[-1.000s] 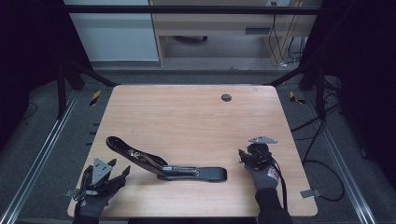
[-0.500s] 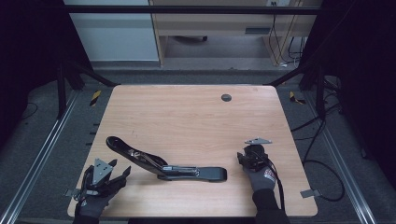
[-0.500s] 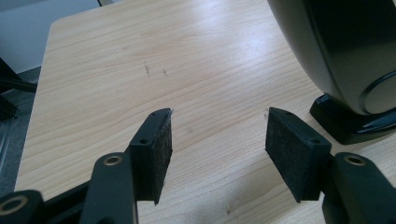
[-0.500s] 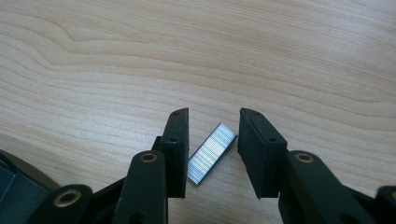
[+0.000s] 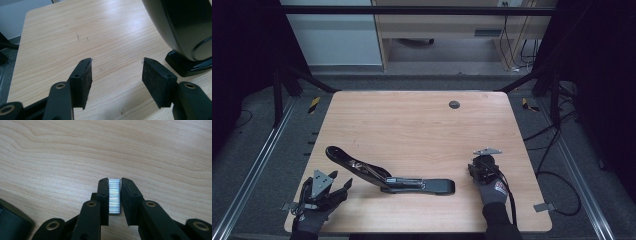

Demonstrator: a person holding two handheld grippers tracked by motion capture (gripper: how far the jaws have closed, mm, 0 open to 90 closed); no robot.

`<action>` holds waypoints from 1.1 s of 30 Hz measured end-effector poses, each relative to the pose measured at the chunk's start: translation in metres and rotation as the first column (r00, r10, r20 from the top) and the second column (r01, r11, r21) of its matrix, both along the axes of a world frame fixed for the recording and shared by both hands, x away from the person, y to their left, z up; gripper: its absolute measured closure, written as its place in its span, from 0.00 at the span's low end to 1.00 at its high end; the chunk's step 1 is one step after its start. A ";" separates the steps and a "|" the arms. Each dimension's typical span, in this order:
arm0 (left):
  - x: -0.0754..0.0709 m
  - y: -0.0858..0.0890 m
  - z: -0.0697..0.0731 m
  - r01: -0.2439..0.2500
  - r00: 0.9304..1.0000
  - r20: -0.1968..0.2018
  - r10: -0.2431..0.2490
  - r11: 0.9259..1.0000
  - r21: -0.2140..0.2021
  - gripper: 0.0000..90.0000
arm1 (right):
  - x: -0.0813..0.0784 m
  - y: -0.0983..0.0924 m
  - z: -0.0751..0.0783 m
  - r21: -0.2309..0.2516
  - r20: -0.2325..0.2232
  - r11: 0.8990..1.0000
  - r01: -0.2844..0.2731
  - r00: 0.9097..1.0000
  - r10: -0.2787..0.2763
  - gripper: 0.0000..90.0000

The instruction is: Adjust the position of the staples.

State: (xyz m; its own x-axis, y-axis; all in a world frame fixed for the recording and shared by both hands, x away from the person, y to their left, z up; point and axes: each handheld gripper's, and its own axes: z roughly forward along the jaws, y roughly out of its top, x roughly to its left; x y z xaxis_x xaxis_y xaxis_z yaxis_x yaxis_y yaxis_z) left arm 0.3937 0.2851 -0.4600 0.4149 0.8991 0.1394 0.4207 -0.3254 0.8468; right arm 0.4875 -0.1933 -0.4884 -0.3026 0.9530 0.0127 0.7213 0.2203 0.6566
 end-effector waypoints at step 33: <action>-0.002 0.000 -0.001 0.004 1.000 -0.006 -0.004 1.000 0.011 0.45 | -0.051 -0.036 0.001 -0.034 0.001 0.970 -0.241 0.970 0.241 0.86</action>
